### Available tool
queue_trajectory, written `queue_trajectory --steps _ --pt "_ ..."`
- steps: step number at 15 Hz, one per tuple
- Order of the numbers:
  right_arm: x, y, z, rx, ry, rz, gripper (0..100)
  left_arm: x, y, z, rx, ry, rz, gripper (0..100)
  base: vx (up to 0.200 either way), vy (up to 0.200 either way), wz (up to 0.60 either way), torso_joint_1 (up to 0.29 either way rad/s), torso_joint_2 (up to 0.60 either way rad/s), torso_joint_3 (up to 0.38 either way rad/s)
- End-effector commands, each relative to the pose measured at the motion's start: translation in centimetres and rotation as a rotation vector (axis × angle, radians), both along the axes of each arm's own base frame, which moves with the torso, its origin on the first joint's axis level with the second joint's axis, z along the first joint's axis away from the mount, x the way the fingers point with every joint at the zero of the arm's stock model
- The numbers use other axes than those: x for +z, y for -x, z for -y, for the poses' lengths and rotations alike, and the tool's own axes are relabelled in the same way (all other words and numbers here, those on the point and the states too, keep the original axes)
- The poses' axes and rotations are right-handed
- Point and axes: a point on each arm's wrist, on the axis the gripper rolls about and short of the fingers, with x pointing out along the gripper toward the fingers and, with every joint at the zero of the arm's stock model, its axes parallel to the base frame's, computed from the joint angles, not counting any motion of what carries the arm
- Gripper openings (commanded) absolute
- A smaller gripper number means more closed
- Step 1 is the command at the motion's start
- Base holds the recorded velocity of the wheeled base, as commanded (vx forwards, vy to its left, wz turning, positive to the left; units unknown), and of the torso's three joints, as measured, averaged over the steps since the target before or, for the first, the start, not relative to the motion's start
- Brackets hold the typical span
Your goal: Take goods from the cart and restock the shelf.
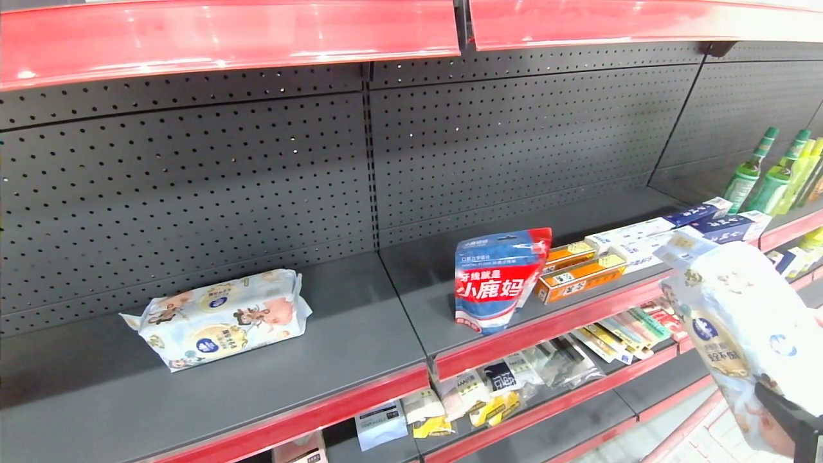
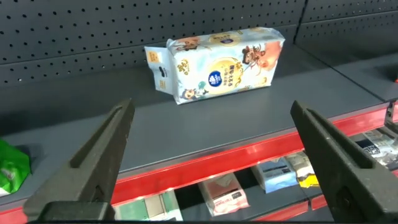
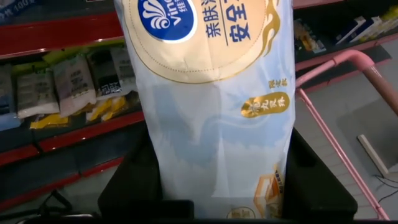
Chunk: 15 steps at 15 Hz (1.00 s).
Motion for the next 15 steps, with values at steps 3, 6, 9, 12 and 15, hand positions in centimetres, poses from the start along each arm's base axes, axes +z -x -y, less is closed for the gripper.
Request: queue_trajectory --steps 3,6,9,12,15 --pt "-0.3 0.3 0.2 -0.019 0.006 -0.002 0 0.0 0.0 0.0 0.000 0.000 0.000 100 0.000 0.000 0.20 0.001 0.00 0.001" --pt "-0.6 0.8 0.7 -0.077 0.005 0.001 0 0.0 0.0 0.0 0.000 0.000 0.000 100 0.000 0.000 0.40 -0.002 0.00 0.002" --pt "-0.7 2.2 1.1 -0.132 0.000 0.065 0 0.0 0.0 0.0 0.000 0.000 0.000 100 0.000 0.000 0.00 0.000 0.00 0.000" --pt "-1.2 3.4 1.1 -0.159 0.003 0.111 0 0.0 0.0 0.0 0.000 0.000 -0.001 100 0.000 0.000 0.00 0.000 0.00 0.000" --pt "-1.5 4.1 1.2 -0.183 0.004 0.097 0 0.0 0.0 0.0 0.000 0.000 0.000 100 0.000 0.000 0.00 0.000 0.00 0.000"
